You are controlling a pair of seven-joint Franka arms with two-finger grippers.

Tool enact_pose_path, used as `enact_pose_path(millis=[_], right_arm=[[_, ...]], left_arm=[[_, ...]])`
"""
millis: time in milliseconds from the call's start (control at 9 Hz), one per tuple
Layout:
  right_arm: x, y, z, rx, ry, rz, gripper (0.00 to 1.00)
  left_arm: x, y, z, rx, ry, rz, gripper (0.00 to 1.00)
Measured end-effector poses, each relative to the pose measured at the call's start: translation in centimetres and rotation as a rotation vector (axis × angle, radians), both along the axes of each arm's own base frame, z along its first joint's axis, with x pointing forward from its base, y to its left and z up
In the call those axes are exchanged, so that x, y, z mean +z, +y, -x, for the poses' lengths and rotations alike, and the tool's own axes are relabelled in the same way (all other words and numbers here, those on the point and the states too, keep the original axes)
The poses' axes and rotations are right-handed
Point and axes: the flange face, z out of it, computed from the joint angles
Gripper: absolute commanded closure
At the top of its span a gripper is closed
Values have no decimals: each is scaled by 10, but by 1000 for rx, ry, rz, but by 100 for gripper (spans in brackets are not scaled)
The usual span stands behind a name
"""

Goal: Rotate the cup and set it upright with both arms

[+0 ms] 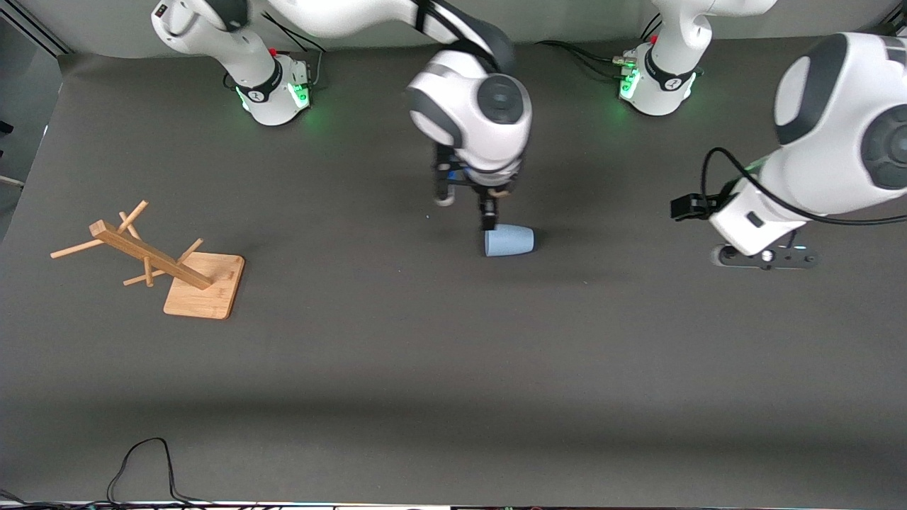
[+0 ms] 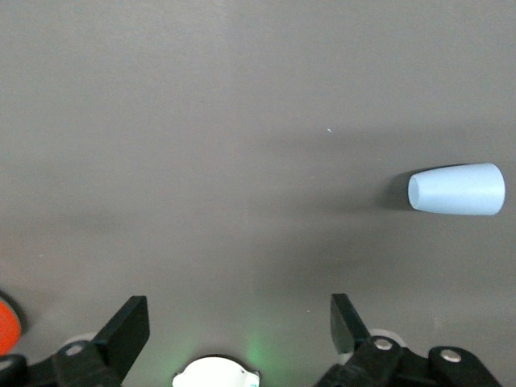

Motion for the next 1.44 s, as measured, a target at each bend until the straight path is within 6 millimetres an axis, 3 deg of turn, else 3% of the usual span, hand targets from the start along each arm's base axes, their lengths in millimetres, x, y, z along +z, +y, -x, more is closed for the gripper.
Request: enact_pose_path(millis=[222, 444, 667, 889, 1000, 1222, 1444], right_arm=[[66, -96, -25, 155, 57, -6, 0], [117, -199, -44, 331, 70, -44, 0], [150, -308, -56, 511, 70, -86, 0], [165, -402, -66, 702, 66, -130, 0], [168, -441, -71, 795, 62, -151, 0], [169, -495, -79, 954, 48, -177, 0], [172, -531, -84, 1101, 9, -175, 0]], left_arm=[[-5, -59, 16, -17, -4, -23, 0], [-25, -128, 32, -9, -25, -48, 0], [-64, -190, 43, 3, -63, -79, 0], [-119, -257, 64, -53, -141, -222, 0], [-150, -297, 77, -88, -163, -283, 0], [-201, -363, 84, -161, -192, -389, 0], [-240, -398, 79, -228, -269, -473, 1]])
